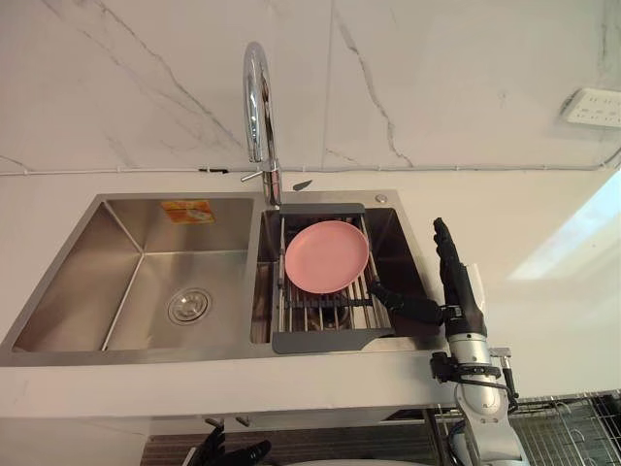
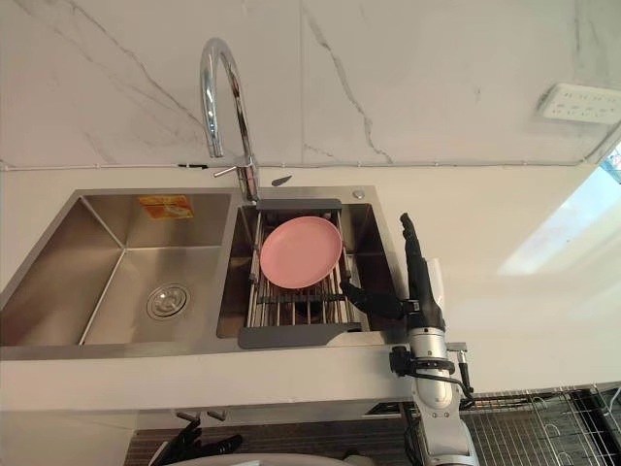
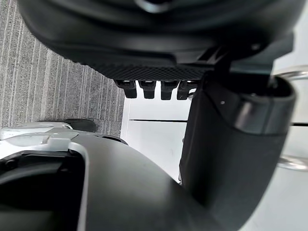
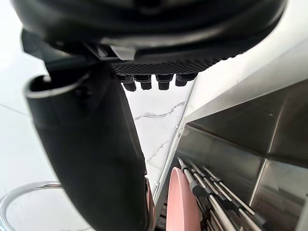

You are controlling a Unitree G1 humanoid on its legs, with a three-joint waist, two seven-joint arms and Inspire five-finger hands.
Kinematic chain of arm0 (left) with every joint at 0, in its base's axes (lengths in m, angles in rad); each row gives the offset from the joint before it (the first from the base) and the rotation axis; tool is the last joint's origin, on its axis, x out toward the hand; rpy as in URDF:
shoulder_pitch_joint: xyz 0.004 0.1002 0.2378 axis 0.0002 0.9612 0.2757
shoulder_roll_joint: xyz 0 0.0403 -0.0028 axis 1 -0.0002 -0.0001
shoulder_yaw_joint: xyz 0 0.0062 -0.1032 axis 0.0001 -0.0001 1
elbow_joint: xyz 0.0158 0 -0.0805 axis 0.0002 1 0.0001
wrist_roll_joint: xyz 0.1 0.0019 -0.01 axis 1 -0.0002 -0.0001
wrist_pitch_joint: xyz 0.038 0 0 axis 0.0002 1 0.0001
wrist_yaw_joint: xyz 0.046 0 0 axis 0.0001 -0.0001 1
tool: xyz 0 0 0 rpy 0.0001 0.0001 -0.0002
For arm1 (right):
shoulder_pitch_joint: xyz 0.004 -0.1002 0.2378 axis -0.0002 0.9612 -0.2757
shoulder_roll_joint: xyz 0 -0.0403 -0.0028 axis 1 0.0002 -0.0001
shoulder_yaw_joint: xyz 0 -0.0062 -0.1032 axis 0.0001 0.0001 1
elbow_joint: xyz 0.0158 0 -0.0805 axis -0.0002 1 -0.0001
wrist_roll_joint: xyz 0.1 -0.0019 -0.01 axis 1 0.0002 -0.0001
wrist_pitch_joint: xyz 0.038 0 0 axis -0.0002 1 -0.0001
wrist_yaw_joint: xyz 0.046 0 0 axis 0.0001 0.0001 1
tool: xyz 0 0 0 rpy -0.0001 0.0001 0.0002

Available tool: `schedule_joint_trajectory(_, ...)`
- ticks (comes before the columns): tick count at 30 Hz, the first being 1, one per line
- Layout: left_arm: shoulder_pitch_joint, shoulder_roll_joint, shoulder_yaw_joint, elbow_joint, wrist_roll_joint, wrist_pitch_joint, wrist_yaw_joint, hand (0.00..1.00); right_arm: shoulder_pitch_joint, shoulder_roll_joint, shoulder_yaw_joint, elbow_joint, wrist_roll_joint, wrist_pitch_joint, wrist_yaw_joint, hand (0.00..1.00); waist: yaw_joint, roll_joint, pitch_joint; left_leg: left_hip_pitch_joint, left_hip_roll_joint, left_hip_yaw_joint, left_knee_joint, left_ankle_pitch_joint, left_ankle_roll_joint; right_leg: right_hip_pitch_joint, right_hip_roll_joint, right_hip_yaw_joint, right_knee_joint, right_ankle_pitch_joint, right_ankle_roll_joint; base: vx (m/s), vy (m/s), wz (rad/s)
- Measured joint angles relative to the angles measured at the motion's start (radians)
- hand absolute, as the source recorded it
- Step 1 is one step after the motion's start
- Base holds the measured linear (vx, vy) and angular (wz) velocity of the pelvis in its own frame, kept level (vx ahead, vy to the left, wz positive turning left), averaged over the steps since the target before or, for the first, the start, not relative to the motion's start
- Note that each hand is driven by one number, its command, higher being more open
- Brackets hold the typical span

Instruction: Walk over to the sink, pick up the cup, carry it to the dishwasher, place the cup inside the dishwasher, then close the dishwasher door

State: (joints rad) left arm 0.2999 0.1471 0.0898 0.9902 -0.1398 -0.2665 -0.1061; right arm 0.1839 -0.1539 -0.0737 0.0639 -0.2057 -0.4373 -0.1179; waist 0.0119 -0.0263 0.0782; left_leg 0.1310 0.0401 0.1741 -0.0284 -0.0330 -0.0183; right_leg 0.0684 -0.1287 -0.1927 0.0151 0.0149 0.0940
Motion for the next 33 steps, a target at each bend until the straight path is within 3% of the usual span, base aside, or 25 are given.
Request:
schedule_joint_trajectory(16,0.000,-0.012,0.049,-0.005,0.001,0.036,-0.001,1.00,-0.031,-0.128,-0.033,-0.096,-0.271,0.033,0.070,1.00,0.018,-0.005,0.004,0.017,0.004,-0.004,-0.005,-0.001,-0.003,0.025,-0.002,-0.025,0.000,-0.001,0.002,-0.03,-0.013,0.01)
schedule_joint_trajectory(33,0.014,-0.011,0.063,-0.039,0.003,0.050,-0.003,1.00,-0.146,-0.196,0.009,0.032,-0.466,0.085,0.100,1.00,0.037,-0.029,0.003,0.036,-0.003,-0.042,-0.050,0.031,-0.003,0.046,-0.007,-0.066,-0.006,-0.003,0.005,-0.03,-0.016,0.07)
